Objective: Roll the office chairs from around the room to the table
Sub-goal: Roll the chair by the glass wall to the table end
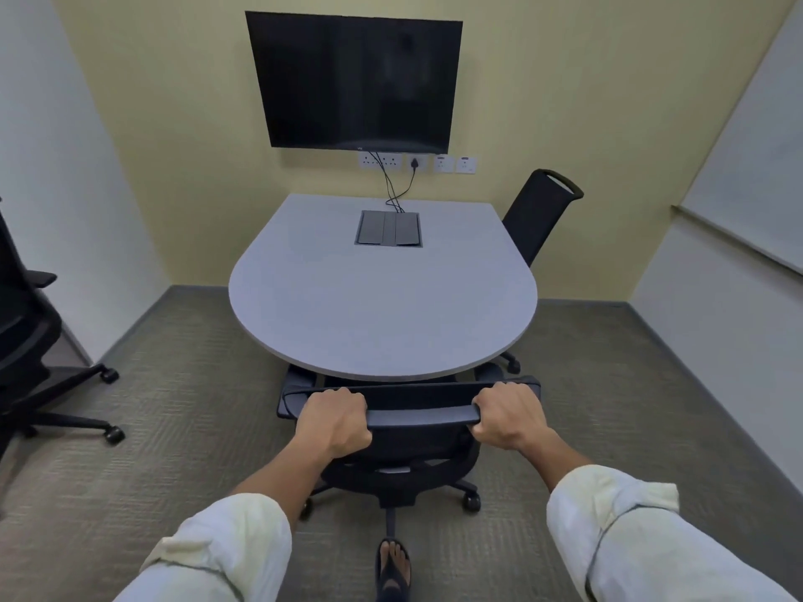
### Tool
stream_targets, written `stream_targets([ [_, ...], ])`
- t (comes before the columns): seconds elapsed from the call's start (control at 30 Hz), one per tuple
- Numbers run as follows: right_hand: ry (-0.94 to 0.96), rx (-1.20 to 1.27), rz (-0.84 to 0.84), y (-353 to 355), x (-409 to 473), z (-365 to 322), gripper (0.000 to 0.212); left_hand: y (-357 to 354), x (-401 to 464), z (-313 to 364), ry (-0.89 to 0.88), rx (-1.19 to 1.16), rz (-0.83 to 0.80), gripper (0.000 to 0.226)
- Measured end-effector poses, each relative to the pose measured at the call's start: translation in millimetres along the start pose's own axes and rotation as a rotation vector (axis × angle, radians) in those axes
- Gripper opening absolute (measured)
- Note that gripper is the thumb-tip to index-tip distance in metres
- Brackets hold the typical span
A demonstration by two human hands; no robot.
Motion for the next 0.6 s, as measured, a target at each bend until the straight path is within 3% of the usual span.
stream_targets([
  [0.6,0.063,0.012,0.059,1,84,5,0.022,17,70,-43,-0.022,0.064,-0.007,0.021],
])
Point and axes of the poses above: each hand's wrist, its own x-axis towards the middle knuckle, its own y-axis out of the back of the hand, z = x × y, the point moved 5 cm from there along x, towards the middle knuckle, and after that the axes turned 5 degrees about x, right-handed, at the moved point
